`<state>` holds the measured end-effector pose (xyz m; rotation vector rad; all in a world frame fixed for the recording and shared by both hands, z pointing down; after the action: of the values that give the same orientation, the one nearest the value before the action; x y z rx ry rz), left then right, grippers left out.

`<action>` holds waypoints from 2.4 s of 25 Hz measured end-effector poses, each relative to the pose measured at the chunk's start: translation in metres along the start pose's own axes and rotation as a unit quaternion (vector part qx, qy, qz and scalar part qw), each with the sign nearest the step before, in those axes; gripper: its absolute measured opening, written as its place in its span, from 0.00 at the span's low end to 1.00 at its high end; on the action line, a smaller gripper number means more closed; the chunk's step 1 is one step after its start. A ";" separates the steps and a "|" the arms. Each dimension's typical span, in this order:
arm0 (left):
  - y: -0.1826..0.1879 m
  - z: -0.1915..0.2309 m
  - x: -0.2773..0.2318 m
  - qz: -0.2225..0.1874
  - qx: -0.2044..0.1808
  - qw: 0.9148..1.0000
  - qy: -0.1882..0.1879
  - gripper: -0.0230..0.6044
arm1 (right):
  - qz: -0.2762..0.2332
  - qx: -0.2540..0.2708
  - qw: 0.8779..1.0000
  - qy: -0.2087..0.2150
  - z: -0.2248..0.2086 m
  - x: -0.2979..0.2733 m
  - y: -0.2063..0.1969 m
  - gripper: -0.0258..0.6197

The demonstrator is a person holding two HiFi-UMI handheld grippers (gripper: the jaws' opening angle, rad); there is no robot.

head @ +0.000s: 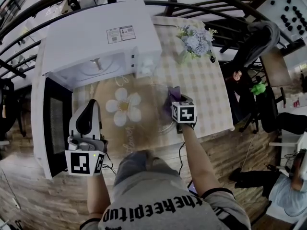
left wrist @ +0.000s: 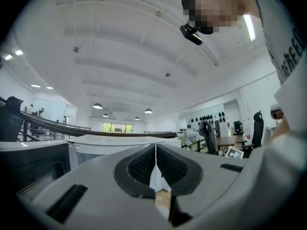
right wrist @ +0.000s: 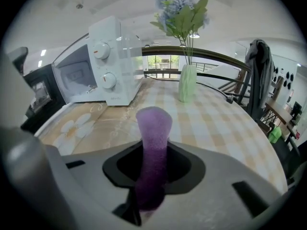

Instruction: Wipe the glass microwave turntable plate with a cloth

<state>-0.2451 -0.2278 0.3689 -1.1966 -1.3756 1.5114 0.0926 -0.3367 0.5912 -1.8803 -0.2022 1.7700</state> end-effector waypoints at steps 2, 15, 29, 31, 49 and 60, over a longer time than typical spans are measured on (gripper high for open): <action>0.000 0.001 0.002 -0.001 0.001 1.000 0.002 0.05 | 0.004 0.007 1.000 -0.004 0.006 0.003 0.003 0.21; -0.002 0.010 0.014 0.002 0.006 1.000 0.030 0.05 | 0.001 0.095 0.977 0.191 0.172 0.019 -0.007 0.21; 0.001 0.001 0.009 0.001 0.006 1.000 0.019 0.05 | -0.005 0.121 0.982 0.142 0.137 0.010 -0.021 0.21; 0.001 -0.001 0.008 0.002 0.006 1.000 0.016 0.05 | -0.003 0.106 0.986 0.133 0.121 0.012 -0.022 0.21; 0.005 -0.011 0.005 0.000 -0.001 1.000 0.004 0.05 | -0.001 0.025 0.999 0.026 0.011 0.018 -0.035 0.21; 0.003 -0.012 0.013 0.000 0.000 1.000 0.008 0.05 | 0.004 0.024 1.000 0.006 0.006 0.029 -0.037 0.21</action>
<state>-0.2369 -0.2122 0.3640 -1.2060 -1.3656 1.4977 0.0998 -0.2902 0.5840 -1.8598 -0.1474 1.7530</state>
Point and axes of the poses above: the fingertips, and each gripper's own axes: x backward along the fingers, z to its left, y out of its top, the point moved 7 cm from there along x, backward along the fingers, and after that the axes turned 12 degrees about z, right-handed, at the moved point
